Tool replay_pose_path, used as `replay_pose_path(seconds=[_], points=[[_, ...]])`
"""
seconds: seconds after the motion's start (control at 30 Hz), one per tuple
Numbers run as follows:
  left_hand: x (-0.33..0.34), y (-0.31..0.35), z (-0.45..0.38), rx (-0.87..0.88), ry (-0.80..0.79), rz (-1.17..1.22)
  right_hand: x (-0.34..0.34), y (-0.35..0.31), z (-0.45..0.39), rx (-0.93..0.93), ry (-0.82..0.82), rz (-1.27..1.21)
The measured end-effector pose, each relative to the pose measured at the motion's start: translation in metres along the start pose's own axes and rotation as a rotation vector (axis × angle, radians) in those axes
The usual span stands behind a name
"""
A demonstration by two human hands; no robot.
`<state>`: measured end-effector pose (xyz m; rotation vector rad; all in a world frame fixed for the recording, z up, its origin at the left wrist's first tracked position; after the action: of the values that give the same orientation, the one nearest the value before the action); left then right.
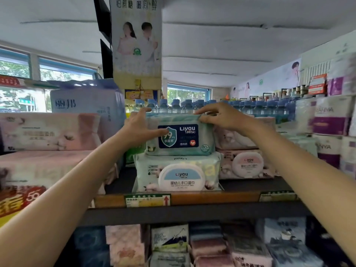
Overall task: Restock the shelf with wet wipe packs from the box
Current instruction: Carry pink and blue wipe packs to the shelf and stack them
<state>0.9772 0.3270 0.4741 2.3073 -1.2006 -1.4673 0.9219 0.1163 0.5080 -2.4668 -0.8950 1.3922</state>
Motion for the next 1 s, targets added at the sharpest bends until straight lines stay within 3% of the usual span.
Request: replay_pose_path(seconds=[0.13, 0.27, 0.43, 0.7, 0.83, 1.0], points=[[-0.007, 0.029, 0.033, 0.177, 0.285, -0.079, -0.003, -0.006, 0.022, 0.08, 0.187, 0.037], [0.023, 0.068, 0.062, 0.398, 0.249, 0.016, -0.012, -0.004, 0.076, 0.212, 0.247, 0.061], [0.113, 0.149, 0.112, 0.691, -0.056, 0.122, -0.051, 0.011, 0.2, 0.497, 0.208, 0.145], [0.255, 0.298, 0.302, 1.131, -0.724, 0.219, -0.106, 0.01, 0.529, 1.283, 0.231, 0.024], [0.293, 0.349, 0.426, 1.348, -0.957, 0.205, -0.11, -0.035, 0.7, 1.638, 0.406, -0.023], [0.32, 0.397, 0.564, 1.533, -1.164, 0.195, -0.097, -0.1, 0.867, 1.897, 0.614, -0.111]])
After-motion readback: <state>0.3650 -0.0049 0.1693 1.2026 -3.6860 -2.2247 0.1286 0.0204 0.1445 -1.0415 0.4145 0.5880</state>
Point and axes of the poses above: each hand's wrist, its own z-axis away from the middle knuckle, its own x-axis out of the palm, y = z × x, the point moved 4 cm from there along -z, towards the middle knuckle, and after that the axes turned 2 degrees about -z, right-handed, at the moved point
